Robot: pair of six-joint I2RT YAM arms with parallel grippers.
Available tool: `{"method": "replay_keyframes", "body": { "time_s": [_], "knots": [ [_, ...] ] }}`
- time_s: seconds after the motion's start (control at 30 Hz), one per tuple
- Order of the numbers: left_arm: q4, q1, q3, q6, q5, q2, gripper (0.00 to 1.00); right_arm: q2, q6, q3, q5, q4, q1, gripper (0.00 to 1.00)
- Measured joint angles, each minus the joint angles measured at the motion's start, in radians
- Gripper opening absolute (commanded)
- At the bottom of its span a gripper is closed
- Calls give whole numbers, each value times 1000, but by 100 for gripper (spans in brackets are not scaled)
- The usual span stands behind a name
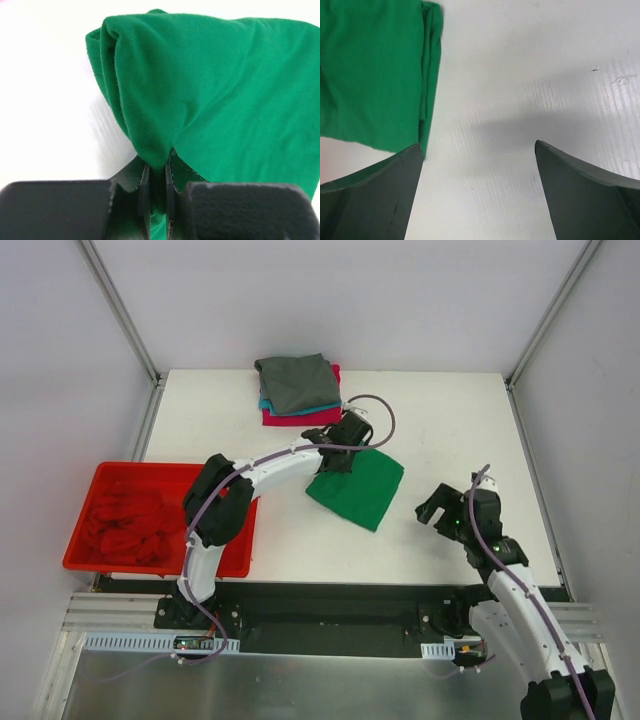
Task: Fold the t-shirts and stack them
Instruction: Put the neatly folded tshirt into the corner of the board with both arms
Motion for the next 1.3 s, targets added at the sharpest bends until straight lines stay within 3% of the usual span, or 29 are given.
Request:
{"method": "replay_keyframes", "body": {
  "time_s": [0.13,0.3,0.5,0.7,1.07,1.17,1.3],
  "knots": [
    [-1,17,77,48,-58,31,0,-16,11,-46,-22,68,0,96],
    [-16,71,79,45,-24,31,0,258,25,32,-109,124,0,96],
    [-26,127,79,40,-8,31,0,684,23,315,-192,177,37,98],
    [-30,145,78,20,25,31,0,975,19,612,-210,181,103,99],
    [-31,196,53,-27,104,31,0,1193,25,817,-98,8,225,68],
    [-32,205,52,-29,122,31,0,1235,26,872,-72,-25,238,51],
    [-32,216,51,-31,144,31,0,1277,27,923,-51,-51,248,41]
  ]
}}
